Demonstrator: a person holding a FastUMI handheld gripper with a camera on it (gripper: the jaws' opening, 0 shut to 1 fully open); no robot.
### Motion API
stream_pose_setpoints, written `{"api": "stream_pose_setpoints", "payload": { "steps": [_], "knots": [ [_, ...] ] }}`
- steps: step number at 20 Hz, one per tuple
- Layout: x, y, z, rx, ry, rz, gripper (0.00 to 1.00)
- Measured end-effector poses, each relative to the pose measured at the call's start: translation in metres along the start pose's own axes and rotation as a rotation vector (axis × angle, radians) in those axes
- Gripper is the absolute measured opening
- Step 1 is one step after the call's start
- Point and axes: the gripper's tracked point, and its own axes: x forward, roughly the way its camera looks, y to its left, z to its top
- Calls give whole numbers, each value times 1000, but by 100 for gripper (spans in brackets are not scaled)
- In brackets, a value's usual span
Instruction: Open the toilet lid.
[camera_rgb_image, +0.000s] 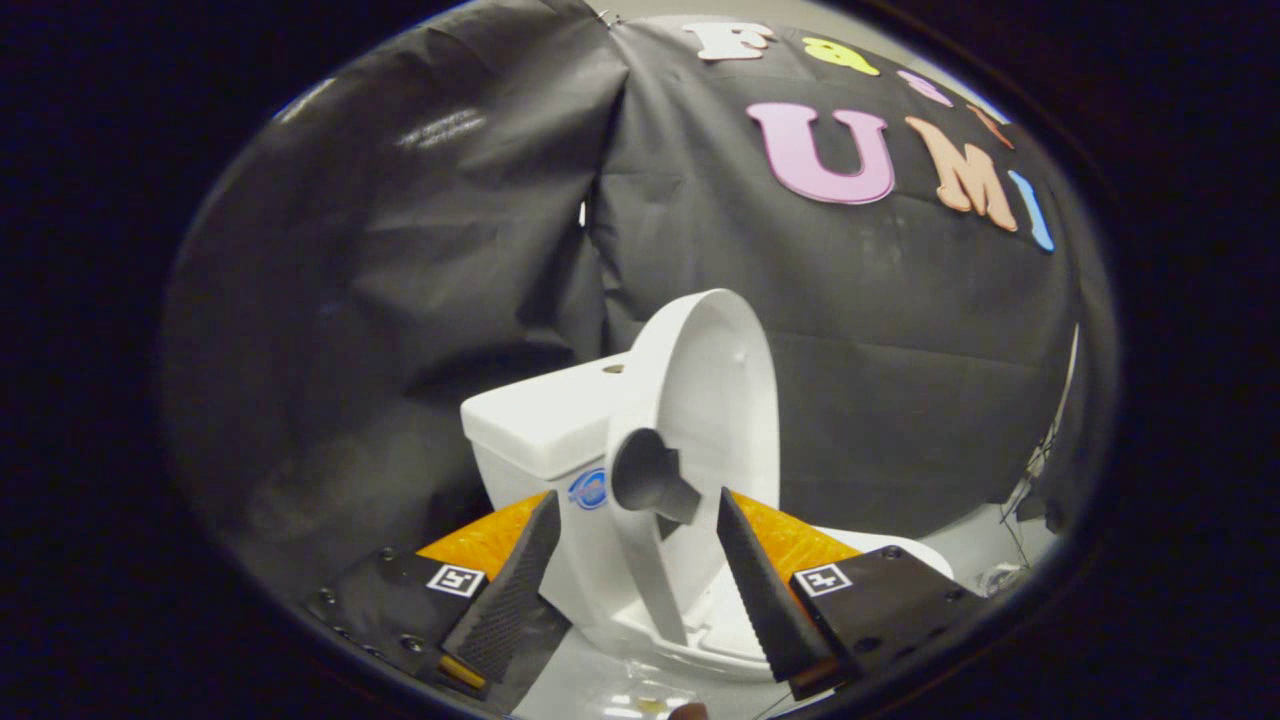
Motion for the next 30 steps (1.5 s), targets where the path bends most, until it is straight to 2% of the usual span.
{"api": "stream_pose_setpoints", "payload": {
  "steps": [7,14,23,26,28,30],
  "knots": [
    [-45,-69,4,-55,-35,-25,96],
    [-95,-137,5,-43,-54,-41,96],
    [-190,-225,-31,-16,-18,-104,96],
    [-207,-250,-39,-14,-48,-120,96],
    [-208,-272,-33,22,-113,-152,96],
    [-203,-275,-27,85,-172,-127,96]
  ]
}}
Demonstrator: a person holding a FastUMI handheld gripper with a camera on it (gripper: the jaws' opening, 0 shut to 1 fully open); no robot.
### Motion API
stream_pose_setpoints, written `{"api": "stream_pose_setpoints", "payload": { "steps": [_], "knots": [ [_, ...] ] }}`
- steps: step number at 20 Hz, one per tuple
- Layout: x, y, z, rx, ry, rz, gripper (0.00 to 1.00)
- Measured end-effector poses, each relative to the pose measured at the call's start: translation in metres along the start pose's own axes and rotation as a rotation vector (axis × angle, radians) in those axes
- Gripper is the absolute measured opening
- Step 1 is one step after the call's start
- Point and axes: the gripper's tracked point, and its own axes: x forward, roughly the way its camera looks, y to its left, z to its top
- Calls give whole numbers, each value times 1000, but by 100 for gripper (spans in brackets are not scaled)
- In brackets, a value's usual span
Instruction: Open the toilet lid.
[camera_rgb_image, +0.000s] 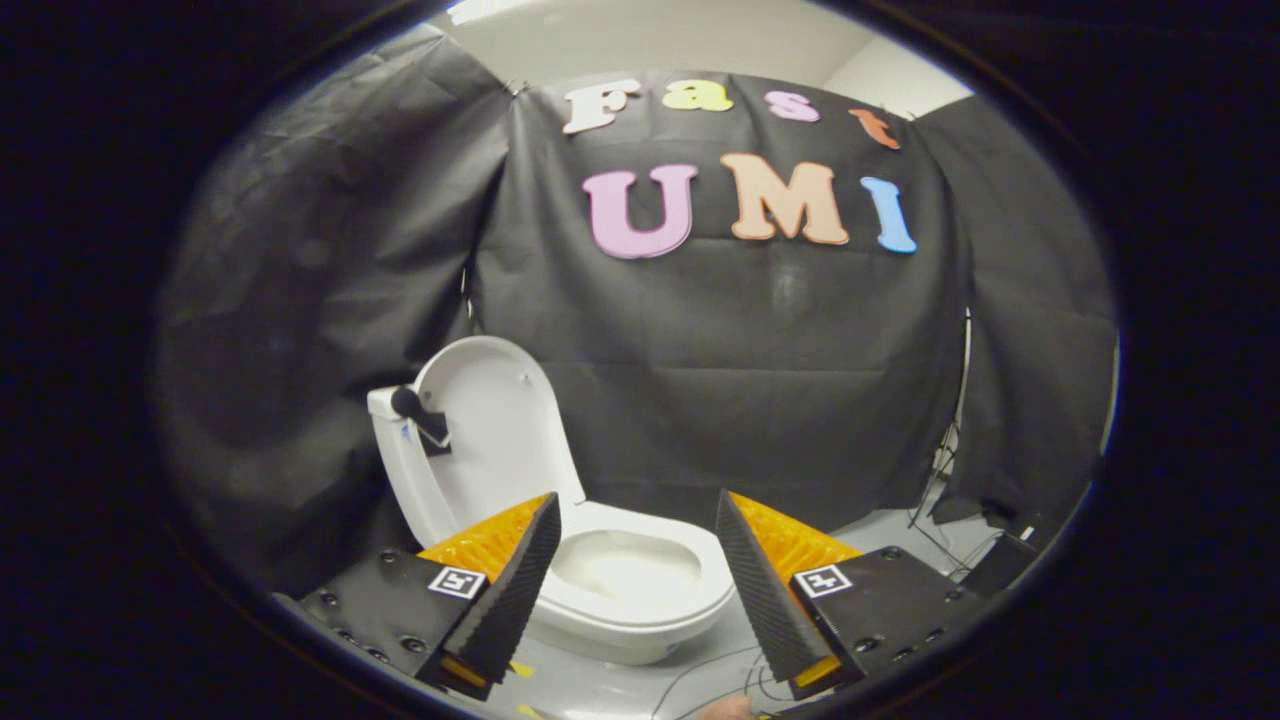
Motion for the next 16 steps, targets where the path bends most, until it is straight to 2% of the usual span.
{"api": "stream_pose_setpoints", "payload": {
  "steps": [2,6,9,16],
  "knots": [
    [11,5,-1,43,-11,25,97],
    [25,-11,-9,-81,1,9,99],
    [24,-12,-5,-104,-9,29,99],
    [26,-40,4,25,-23,-23,99]
  ]
}}
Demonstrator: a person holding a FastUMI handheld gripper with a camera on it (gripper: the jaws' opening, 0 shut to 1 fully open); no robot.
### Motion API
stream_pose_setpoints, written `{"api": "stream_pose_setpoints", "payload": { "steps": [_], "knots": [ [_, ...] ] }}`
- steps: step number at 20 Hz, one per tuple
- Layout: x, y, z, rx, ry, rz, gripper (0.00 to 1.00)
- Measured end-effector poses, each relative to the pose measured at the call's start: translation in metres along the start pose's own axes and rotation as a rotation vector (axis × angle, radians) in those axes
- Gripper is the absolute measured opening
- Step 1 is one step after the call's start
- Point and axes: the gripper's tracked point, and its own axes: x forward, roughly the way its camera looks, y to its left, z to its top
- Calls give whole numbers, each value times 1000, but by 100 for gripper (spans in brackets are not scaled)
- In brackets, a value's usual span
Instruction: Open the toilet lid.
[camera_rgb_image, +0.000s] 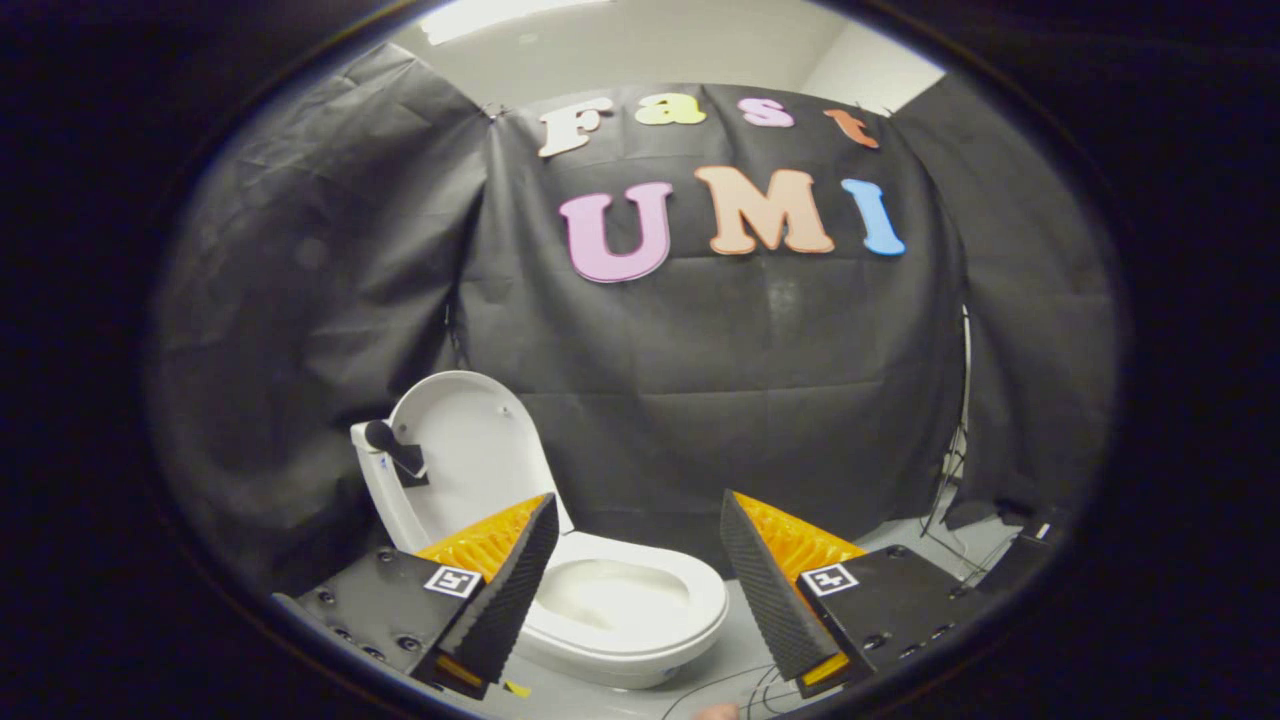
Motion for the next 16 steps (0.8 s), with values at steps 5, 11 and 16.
{"api": "stream_pose_setpoints", "payload": {
  "steps": [5,11,16],
  "knots": [
    [2,-3,0,19,10,-11,98],
    [8,7,-7,-39,31,6,98],
    [17,6,-16,-71,56,-15,98]
  ]
}}
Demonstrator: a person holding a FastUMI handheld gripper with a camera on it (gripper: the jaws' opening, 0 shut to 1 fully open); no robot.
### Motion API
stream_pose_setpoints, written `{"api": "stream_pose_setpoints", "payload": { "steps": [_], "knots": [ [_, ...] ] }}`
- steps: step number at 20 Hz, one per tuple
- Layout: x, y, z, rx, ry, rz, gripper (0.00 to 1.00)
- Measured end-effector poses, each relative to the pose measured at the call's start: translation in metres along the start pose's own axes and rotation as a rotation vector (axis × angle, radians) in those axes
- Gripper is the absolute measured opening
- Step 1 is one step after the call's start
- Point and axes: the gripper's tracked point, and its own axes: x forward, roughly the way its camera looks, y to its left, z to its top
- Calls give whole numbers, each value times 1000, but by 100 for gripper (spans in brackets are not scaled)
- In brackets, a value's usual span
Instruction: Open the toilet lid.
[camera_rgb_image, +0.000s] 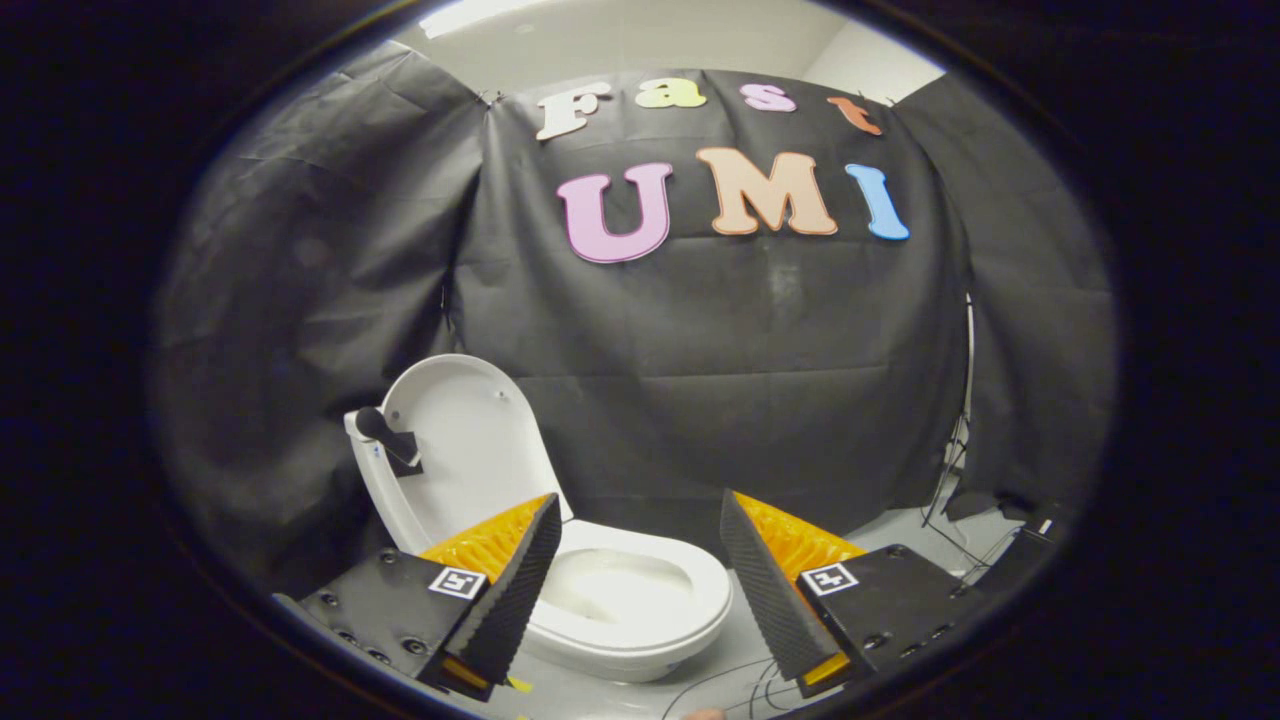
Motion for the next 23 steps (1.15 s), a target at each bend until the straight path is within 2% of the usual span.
{"api": "stream_pose_setpoints", "payload": {
  "steps": [2,11,23],
  "knots": [
    [1,-7,-3,-19,7,-26,98],
    [1,15,-7,-34,4,-12,98],
    [0,15,-7,-45,5,-4,99]
  ]
}}
